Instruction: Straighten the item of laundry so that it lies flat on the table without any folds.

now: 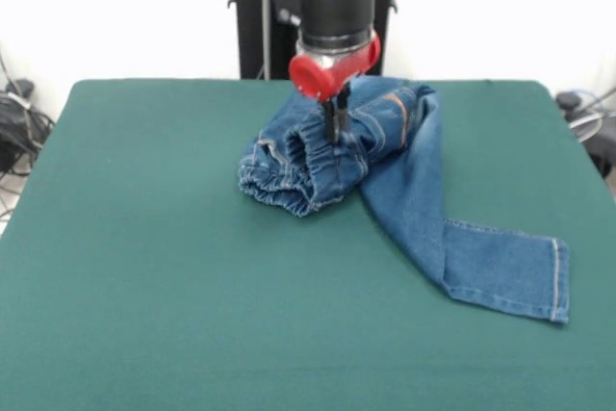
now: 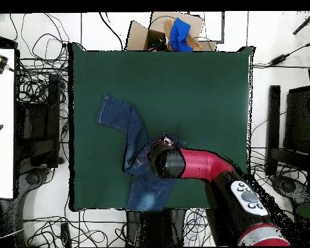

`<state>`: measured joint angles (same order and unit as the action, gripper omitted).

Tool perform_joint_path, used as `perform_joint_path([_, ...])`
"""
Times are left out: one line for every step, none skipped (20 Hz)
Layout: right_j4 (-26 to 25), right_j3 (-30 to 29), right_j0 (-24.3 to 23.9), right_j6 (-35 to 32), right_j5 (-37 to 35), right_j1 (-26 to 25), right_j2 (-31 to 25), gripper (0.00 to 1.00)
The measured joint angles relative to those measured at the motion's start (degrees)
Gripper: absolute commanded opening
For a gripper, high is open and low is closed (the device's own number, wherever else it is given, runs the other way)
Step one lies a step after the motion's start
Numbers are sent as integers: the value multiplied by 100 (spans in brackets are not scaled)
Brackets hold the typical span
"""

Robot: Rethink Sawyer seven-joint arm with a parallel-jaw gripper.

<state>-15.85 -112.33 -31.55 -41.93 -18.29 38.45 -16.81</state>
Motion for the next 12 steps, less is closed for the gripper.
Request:
perform_joint_path([0, 57, -71, 0, -83, -49, -65, 0])
perform_joint_path([0, 97, -122, 0, -146, -79, -105, 0])
perform_joint_path([0, 129, -170, 0, -207, -101, -135, 0])
perform_joint_path([-1, 188, -297, 0, -350, -111, -199, 0])
perform_joint_path([-1, 213, -376, 0, -444, -90, -231, 0])
perform_joint_path([-2, 223, -419, 0, -502, -66, -235, 0])
perform_joint_path([-2, 234, -462, 0, -560, -42, -240, 0])
perform_joint_path([-4, 242, -528, 0, -672, 27, -239, 0])
perform_joint_path([-2, 246, -559, 0, -734, 73, -239, 0])
perform_joint_path([-5, 249, -595, 0, -821, 143, -238, 0])
perform_joint_path([-5, 261, -637, 0, -971, 263, -236, 0])
perform_joint_path([-6, 271, -656, 0, -1077, 351, -235, 0])
